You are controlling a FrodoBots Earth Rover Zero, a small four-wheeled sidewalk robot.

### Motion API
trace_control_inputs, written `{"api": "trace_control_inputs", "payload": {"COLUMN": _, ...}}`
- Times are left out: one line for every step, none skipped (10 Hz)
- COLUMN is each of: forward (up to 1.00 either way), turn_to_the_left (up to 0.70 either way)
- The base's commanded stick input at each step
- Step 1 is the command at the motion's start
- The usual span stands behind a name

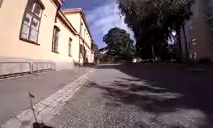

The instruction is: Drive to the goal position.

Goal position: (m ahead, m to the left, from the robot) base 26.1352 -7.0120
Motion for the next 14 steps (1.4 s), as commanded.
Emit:
{"api": "trace_control_inputs", "payload": {"forward": 0.7, "turn_to_the_left": 0.0}}
{"api": "trace_control_inputs", "payload": {"forward": 0.7, "turn_to_the_left": 0.0}}
{"api": "trace_control_inputs", "payload": {"forward": 0.7, "turn_to_the_left": 0.0}}
{"api": "trace_control_inputs", "payload": {"forward": 0.7, "turn_to_the_left": 0.0}}
{"api": "trace_control_inputs", "payload": {"forward": 0.7, "turn_to_the_left": 0.0}}
{"api": "trace_control_inputs", "payload": {"forward": 0.7, "turn_to_the_left": 0.0}}
{"api": "trace_control_inputs", "payload": {"forward": 0.7, "turn_to_the_left": 0.0}}
{"api": "trace_control_inputs", "payload": {"forward": 0.7, "turn_to_the_left": 0.0}}
{"api": "trace_control_inputs", "payload": {"forward": 0.7, "turn_to_the_left": 0.0}}
{"api": "trace_control_inputs", "payload": {"forward": 0.7, "turn_to_the_left": 0.0}}
{"api": "trace_control_inputs", "payload": {"forward": 0.7, "turn_to_the_left": 0.0}}
{"api": "trace_control_inputs", "payload": {"forward": 0.7, "turn_to_the_left": 0.0}}
{"api": "trace_control_inputs", "payload": {"forward": 0.7, "turn_to_the_left": 0.0}}
{"api": "trace_control_inputs", "payload": {"forward": 0.7, "turn_to_the_left": 0.0}}
